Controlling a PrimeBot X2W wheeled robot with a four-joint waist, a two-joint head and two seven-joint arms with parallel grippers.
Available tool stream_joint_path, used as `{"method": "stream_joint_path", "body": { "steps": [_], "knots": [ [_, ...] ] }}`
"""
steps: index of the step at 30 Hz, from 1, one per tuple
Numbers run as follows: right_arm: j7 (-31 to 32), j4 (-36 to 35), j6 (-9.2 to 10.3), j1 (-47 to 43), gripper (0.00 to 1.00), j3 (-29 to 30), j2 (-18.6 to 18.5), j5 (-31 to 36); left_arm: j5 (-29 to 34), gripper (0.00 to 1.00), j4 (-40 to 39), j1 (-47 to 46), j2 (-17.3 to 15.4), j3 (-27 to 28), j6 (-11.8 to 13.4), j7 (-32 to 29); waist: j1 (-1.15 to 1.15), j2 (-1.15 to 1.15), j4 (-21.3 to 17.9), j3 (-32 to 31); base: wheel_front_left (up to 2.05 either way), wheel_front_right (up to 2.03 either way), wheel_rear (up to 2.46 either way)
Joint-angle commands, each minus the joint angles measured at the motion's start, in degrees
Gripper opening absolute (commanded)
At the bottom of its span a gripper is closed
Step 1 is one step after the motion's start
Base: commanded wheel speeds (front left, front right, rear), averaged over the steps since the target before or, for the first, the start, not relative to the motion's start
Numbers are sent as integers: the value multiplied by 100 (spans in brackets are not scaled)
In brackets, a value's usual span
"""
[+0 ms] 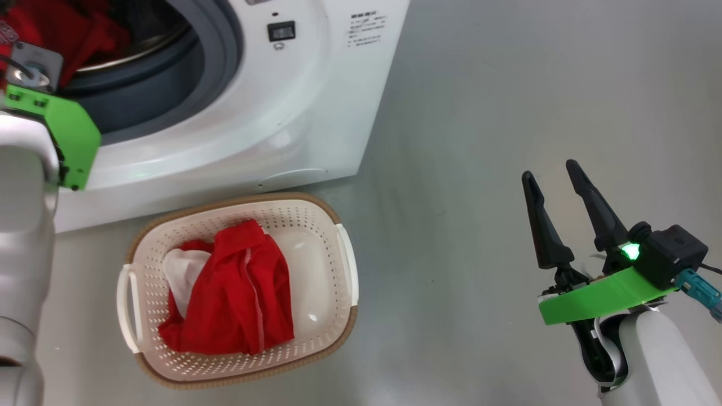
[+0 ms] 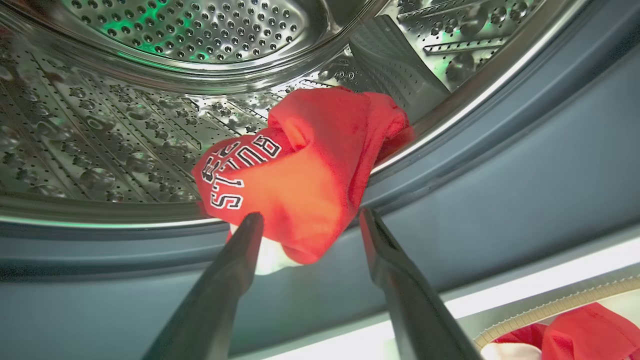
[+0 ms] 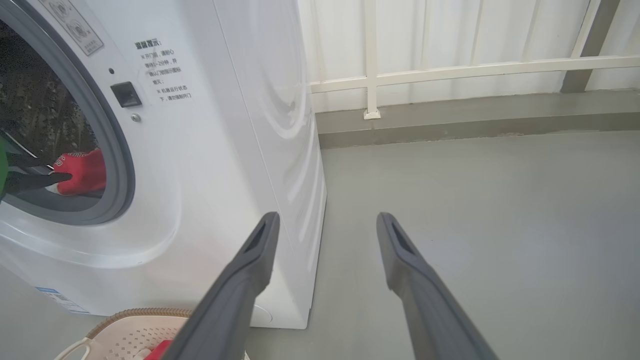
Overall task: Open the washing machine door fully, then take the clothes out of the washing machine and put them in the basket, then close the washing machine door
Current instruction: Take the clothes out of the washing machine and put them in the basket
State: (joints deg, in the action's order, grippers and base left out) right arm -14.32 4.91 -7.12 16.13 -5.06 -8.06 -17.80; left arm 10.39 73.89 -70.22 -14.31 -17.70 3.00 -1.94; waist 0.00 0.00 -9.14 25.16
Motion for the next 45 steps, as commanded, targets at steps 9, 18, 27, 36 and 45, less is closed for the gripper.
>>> {"method": "stream_joint_path", "body": {
  "steps": [9, 18, 27, 36, 45],
  "knots": [
    [-68, -185, -36, 152, 100, -220, 83, -71, 64, 100, -45, -478, -486, -53, 250, -185, 0, 0, -246, 380, 0, 0, 0],
    [-68, -179, -36, 246, 100, -309, 131, -101, 59, 100, -20, -678, -695, -145, 396, -402, 0, 0, -420, 545, 0, 0, 0],
    [-68, -182, -36, 286, 100, -315, 152, -103, -34, 81, -7, -755, -892, -183, 400, -529, 0, 0, -487, 636, 0, 0, 0],
    [-68, -168, -36, 319, 100, -274, 122, -85, -284, 0, -1, -718, -906, -102, 371, -334, 0, 0, -430, 564, 0, 0, 0],
    [-68, -157, -36, 221, 100, -225, 4, -43, -1249, 0, -7, -407, -474, 608, 217, 607, 0, 0, -177, 232, 0, 0, 0]
  ]
}}
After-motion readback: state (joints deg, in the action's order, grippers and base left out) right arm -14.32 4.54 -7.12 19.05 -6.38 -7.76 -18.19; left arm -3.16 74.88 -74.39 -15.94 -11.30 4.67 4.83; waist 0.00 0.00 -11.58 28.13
